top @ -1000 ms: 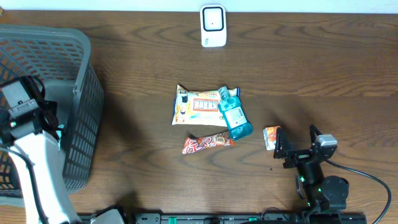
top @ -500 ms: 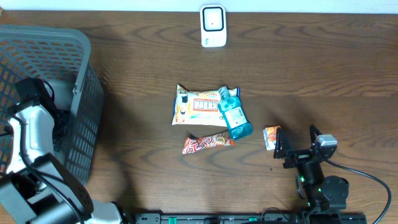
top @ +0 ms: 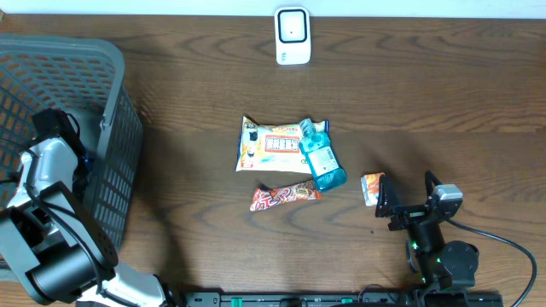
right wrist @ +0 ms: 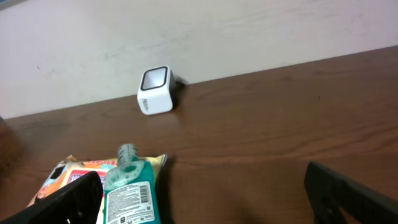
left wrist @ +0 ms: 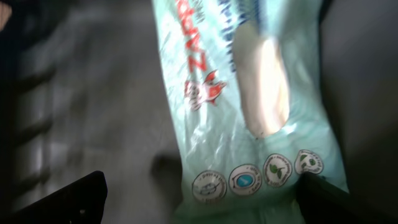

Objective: Scan the item barcode
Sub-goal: 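Reach the left gripper into the basket and grasp the mint wipes pack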

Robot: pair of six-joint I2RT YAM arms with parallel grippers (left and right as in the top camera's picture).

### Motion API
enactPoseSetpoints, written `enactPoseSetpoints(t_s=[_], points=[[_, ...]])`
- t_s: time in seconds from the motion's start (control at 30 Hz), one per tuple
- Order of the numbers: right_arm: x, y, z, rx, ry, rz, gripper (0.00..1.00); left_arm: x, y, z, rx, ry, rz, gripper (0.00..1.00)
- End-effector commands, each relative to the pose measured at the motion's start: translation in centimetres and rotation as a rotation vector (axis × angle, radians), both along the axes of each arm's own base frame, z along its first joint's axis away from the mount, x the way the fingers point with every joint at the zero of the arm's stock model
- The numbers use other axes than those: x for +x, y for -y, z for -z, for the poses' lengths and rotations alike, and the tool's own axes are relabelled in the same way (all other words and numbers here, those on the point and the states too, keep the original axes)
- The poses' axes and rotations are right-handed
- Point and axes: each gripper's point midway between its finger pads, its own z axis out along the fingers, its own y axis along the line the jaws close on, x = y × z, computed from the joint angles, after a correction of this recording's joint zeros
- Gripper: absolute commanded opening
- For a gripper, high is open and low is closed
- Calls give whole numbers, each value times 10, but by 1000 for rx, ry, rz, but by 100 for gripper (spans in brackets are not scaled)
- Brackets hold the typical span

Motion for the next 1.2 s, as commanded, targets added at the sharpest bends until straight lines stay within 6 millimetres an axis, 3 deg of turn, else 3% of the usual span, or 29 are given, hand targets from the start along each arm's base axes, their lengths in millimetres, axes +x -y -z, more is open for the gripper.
enactPoseSetpoints(t_s=[0.0,0.17,0.5,0.53,0.63,0.7,0.73,0.77,0.83,1.0,1.07,1.1,1.17], points=[[0,-2,1,4,-2,-6,99,-4,-12,4,57,-39,-11,98],[0,-2,1,4,-2,-6,99,0,-14,7,72,-14,-13,98],[0,-2,1,4,-2,-6,99,-8,-10,36,88,15,-16,99],[0,-2,1,4,-2,-6,99,-11,-8,40,84,8,-16,90],[0,-2,1,4,-2,-6,99,-13,-7,42,81,3,-14,44],[0,-2,1,4,-2,-6,99,-13,-7,40,81,-3,7,19],[0,-2,1,4,-2,-6,99,-12,-8,38,82,-6,24,9],[0,-2,1,4,-2,-6,99,-11,-8,35,84,-6,37,7],[0,-2,1,4,-2,-6,99,-9,-9,26,89,-4,59,8],[0,-2,1,4,-2,-6,99,2,-9,-24,128,126,67,7],[0,-2,1,4,-2,-6,99,11,-5,-53,140,238,86,7],[0,-2,1,4,-2,-6,99,21,0,-84,153,361,106,7],[0,-2,1,4,-2,-6,99,32,10,-125,165,524,145,7]])
